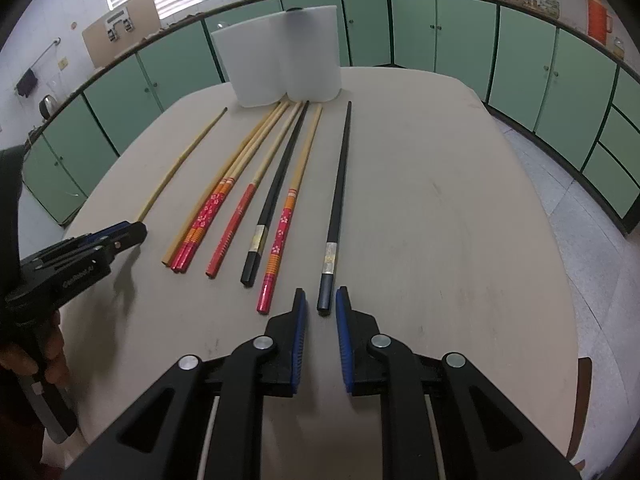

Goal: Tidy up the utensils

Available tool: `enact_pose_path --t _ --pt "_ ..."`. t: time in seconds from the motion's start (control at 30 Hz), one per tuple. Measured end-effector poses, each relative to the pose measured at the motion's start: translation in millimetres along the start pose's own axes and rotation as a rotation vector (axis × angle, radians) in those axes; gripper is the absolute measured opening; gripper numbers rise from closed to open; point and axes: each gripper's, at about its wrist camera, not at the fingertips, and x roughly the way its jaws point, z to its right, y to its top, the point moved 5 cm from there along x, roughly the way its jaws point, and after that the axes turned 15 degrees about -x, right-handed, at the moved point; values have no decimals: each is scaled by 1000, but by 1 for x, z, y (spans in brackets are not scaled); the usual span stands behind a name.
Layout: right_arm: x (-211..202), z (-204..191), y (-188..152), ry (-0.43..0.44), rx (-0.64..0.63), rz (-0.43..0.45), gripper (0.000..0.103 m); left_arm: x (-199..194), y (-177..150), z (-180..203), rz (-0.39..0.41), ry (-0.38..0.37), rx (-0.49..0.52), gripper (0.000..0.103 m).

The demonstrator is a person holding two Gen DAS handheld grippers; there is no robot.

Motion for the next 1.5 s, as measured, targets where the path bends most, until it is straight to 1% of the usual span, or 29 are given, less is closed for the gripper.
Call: enact_pose_path --t 0.1,0.2,0.23,0.4,0.53,0.73,0.97,1.07,1.1,1.23,1.37,1.5 --pt "1 -1 1 -10 -9 -1 14 -1 -1 -1 1 -7 -5 21" --pt "1 1 0 -15 2 0 8 -1 -1 -3 2 -14 -17 18" --pt "1 2 0 -12 6 2 8 -1 -1 -4 1 -18 -21 17" --pt "1 1 0 -20 3 11 8 -1 -2 -5 4 -18 -23 13" --pt "2 4 0 -4 20 14 8 -4 -6 -3 9 -3 -4 13" --pt "1 3 -2 -11 11 18 8 -8 -11 -4 33 -1 -9 13" --pt "0 3 -3 -14 13 27 8 -6 -10 -4 37 1 -17 13" --pt "0 2 -4 -18 7 35 8 -7 -11 -3 44 12 -15 10" --pt "0 2 -4 -20 8 37 8 -7 -11 -3 46 16 -14 7" --pt "-4 3 -1 -20 11 39 7 -10 -11 -2 57 25 -16 6" --pt "-18 7 8 -44 -2 67 7 -25 -3 4 98 21 8 6" --pt "-44 9 26 -89 -44 132 7 -53 15 12 179 15 39 6"
